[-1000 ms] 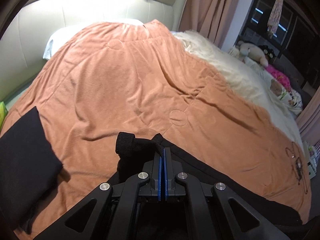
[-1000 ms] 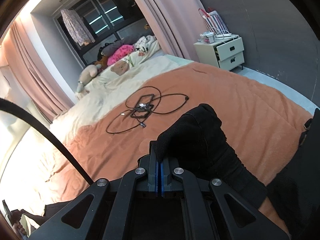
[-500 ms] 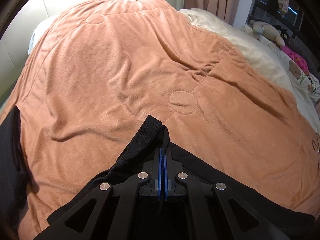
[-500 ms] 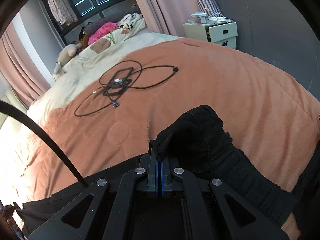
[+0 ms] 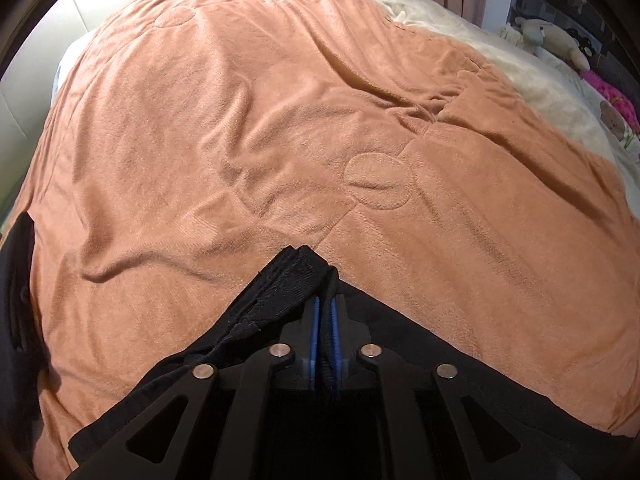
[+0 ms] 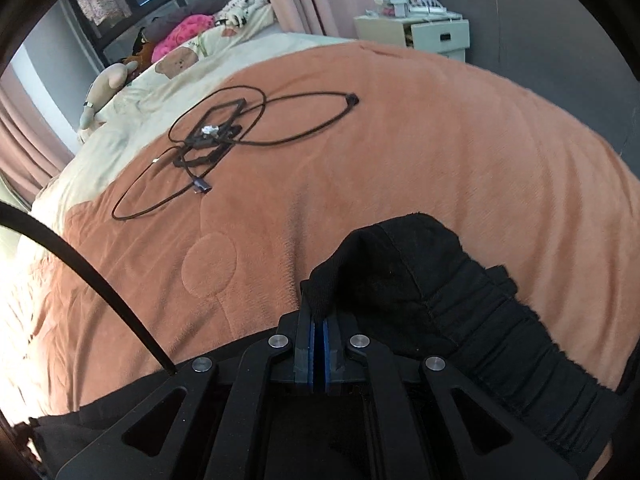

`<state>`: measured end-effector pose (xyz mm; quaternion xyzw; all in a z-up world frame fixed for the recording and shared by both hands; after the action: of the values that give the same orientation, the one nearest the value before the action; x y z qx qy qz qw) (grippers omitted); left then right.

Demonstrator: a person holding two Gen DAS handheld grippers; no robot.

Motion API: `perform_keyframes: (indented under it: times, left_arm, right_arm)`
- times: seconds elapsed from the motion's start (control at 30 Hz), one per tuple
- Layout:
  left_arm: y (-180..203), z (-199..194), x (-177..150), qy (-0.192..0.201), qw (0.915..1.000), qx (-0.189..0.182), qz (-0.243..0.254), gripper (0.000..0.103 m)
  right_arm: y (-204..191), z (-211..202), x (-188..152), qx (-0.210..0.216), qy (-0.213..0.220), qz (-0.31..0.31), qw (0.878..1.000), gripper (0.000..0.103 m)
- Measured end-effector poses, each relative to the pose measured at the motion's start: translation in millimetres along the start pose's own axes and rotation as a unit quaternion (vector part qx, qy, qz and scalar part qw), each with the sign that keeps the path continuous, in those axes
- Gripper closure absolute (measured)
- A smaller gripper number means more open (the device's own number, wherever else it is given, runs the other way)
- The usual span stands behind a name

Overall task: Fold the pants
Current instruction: 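Lower the hems onto the waistband and open both grippers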

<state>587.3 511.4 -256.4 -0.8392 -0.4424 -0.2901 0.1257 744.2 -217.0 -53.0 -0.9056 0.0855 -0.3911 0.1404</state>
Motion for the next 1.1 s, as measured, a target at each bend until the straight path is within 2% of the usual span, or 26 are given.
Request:
perform_keyframes:
  times: [0.03,0.07,0.1,0.13,0.2,0.27,0.6,0.8,1.1]
  left_arm:
    - [-1,-3,-1,0.002,1.0,-0.005,-0.001,0.075]
    - [-1,-6,-1,0.003,1.0,-0.009,0.0,0.066]
    - [-1,-12,-1,0.009,0.9998,-0.015,0.001,0.054]
    - [-2,-17,-1,0.016,0.9997,-0.02,0.004,0.052]
    - [-5,-28,-1,0.022,0.9994,-0.024,0.009,0.05]
    - [-9,-37,-4,0.023,0.9993,-0.028,0.01,0.043]
    - [-50,-88,-29,0.03,0.9985,-0.041,0.021,0.043]
    - [-77,-123,-64,0.021,0.9974,-0.063,0.027,0.043]
    - [-117,-162,-108,0.015,0.9966,-0.079,0.019,0.043]
  right_arm:
    - [-1,-5,2,0.03,0.002,0.012,0.999,0.077]
    - [2,-11,1,0.054,0.005,0.023,0.998,0.065]
    - [4,-21,4,0.07,0.012,0.03,0.997,0.037]
    - [6,-29,6,0.077,0.022,0.03,0.996,0.024]
    - [8,-48,9,0.092,0.039,0.021,0.995,0.022]
    - [13,-60,7,0.093,0.038,0.01,0.995,0.022]
    - [47,-132,-22,0.077,0.028,-0.032,0.996,0.022]
    - [75,-175,-60,0.078,0.01,-0.035,0.996,0.022]
    - [115,-229,-93,0.074,-0.006,-0.02,0.997,0.022]
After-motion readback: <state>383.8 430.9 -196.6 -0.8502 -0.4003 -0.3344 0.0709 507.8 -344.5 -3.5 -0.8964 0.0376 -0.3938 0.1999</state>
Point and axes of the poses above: each gripper's, at about its wrist camera, not at the fingertips, and z roughly the way its jaws point, y to its right, x to its top, the point moved 9 cm from there along z, roughly the way its jaws point, and after that the axes turned 4 degrees about y, right-handed, at the moved point
